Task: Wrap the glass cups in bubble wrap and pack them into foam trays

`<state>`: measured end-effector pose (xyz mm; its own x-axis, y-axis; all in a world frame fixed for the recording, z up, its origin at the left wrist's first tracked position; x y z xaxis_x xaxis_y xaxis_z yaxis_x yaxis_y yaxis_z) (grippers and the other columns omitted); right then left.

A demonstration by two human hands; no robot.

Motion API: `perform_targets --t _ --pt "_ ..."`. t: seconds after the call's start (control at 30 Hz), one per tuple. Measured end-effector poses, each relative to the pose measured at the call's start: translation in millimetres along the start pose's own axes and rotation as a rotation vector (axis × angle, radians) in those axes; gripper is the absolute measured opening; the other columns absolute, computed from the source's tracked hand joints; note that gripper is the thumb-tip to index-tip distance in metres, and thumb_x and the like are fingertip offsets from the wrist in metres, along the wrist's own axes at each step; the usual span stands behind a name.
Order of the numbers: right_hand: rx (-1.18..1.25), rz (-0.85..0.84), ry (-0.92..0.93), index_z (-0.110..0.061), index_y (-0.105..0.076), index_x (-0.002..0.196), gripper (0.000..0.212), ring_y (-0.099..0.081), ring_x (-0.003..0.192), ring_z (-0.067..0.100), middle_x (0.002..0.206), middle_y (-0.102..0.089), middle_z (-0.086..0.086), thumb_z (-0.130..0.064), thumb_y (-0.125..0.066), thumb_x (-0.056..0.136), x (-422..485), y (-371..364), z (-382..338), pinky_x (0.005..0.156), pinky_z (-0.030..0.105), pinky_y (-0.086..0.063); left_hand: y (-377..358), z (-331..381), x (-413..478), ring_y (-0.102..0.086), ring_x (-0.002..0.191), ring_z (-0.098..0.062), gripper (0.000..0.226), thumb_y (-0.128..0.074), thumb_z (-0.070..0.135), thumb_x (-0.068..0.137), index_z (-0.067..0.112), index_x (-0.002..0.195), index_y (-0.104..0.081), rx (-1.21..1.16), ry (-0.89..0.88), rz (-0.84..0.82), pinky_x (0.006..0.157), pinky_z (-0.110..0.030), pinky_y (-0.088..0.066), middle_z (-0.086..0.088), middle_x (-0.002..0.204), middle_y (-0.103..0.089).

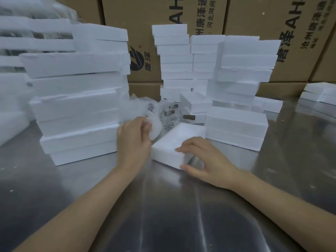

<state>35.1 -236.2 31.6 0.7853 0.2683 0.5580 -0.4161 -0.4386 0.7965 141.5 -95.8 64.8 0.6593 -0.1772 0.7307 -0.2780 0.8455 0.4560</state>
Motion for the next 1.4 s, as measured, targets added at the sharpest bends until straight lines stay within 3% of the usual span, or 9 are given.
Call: perform_targets --t 0.17,0.3,0.43,0.6,0.7,0.8,1.07,1.27,1.4 --pt "0.049 0.077 -0.089 -0.014 -0.059 0.127 0.037 -0.042 0.131 0.012 0.131 -0.055 -0.001 -0.013 -0.063 0.089 0.0 8.1 15.6 0.113 0.031 -0.029 -6.6 43.4 -2.5 -0.059 0.08 -0.027 0.016 -0.053 0.015 0.087 0.008 0.087 -0.068 0.023 -0.262 -0.181 0.088 -0.023 -0.03 0.001 0.078 -0.069" --pt "0.027 -0.008 -0.246 -0.014 -0.062 0.12 0.04 -0.049 0.117 0.013 0.117 -0.052 -0.005 0.0 -0.06 0.083 -3.0 -3.2 38.8 0.102 0.012 -0.029 -18.5 52.1 -8.3 -0.059 0.085 -0.026 0.017 -0.052 0.015 0.09 0.01 0.086 -0.067 0.103 -0.333 -0.294 0.085 -0.022 -0.027 0.003 0.082 -0.069" --pt "0.02 -0.009 -0.234 -0.012 -0.057 0.12 0.044 -0.043 0.112 0.008 0.113 -0.044 -0.007 0.004 -0.056 0.079 -1.2 -6.5 39.7 0.097 0.009 -0.028 -15.3 49.7 -4.7 -0.058 0.086 -0.026 0.012 -0.057 0.011 0.091 0.01 0.085 -0.068 0.183 -0.342 -0.303 0.079 -0.028 -0.033 0.002 0.083 -0.07" --pt "0.007 -0.036 -0.27 -0.014 -0.048 0.133 0.049 -0.036 0.121 0.01 0.126 -0.04 -0.002 -0.003 -0.055 0.086 -4.1 -12.1 44.7 0.099 0.014 -0.027 3.2 45.9 5.6 -0.059 0.076 -0.028 0.014 -0.056 0.011 0.091 0.013 0.086 -0.069 0.364 -0.331 -0.187 0.08 -0.025 -0.025 -0.003 0.08 -0.07" --pt "0.004 -0.068 -0.283 -0.015 -0.044 0.138 0.05 -0.032 0.124 0.013 0.133 -0.037 0.002 -0.007 -0.055 0.089 -4.8 -15.2 46.3 0.102 0.019 -0.03 10.9 48.5 8.3 -0.04 0.055 -0.026 0.013 -0.063 0.005 0.084 0.013 0.075 -0.069 0.453 -0.36 -0.143 0.074 -0.028 -0.023 -0.008 0.062 -0.064" --pt "0.018 -0.093 -0.297 -0.016 -0.043 0.139 0.05 -0.03 0.127 0.014 0.136 -0.036 0.001 -0.009 -0.054 0.091 -5.2 -17.0 47.5 0.106 0.026 -0.031 5.3 34.9 6.5 -0.05 0.065 -0.032 0.012 -0.062 0.018 0.088 0.019 0.082 -0.073 0.494 -0.274 -0.246 0.065 -0.029 -0.024 -0.008 0.07 -0.068" --pt "0.04 -0.048 -0.258 -0.015 -0.034 0.145 0.064 -0.025 0.138 0.013 0.147 -0.028 0.002 0.001 -0.053 0.087 -2.4 -11.3 42.1 0.113 0.017 -0.02 -7.4 10.3 8.3 -0.06 0.087 -0.022 0.015 -0.056 0.025 0.093 0.021 0.085 -0.069 0.342 -0.161 -0.378 0.072 -0.035 -0.048 0.006 0.083 -0.07" --pt "0.022 -0.074 -0.245 -0.016 -0.044 0.138 0.048 -0.013 0.146 0.016 0.151 -0.033 -0.002 -0.015 -0.06 0.092 -1.9 -13.7 45.9 0.118 0.027 -0.013 -22.2 21.3 -3.4 -0.059 0.085 0.002 0.01 -0.062 0.012 0.092 0.011 0.09 -0.072 -0.091 -0.223 -0.538 0.074 -0.009 -0.04 0.008 0.086 -0.071" --pt "-0.021 -0.04 -0.227 -0.01 -0.055 0.119 0.028 -0.024 0.139 0.018 0.123 -0.05 -0.006 -0.02 -0.059 0.093 -1.9 -12.6 47.2 0.106 0.017 -0.019 -20.5 23.5 -2.5 -0.062 0.084 -0.011 0.009 -0.061 0.016 0.093 0.015 0.09 -0.07 0.022 -0.326 -0.499 0.076 -0.033 -0.048 0.008 0.088 -0.07"
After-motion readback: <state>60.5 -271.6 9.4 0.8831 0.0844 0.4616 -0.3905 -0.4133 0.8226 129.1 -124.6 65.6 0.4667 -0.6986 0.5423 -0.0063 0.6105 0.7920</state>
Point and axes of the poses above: each hand's wrist, its own x-axis towards the middle knuckle, its own y-axis out of the back of the hand, z = x × y, the point moved 10 cm from there along x, towards the middle knuckle
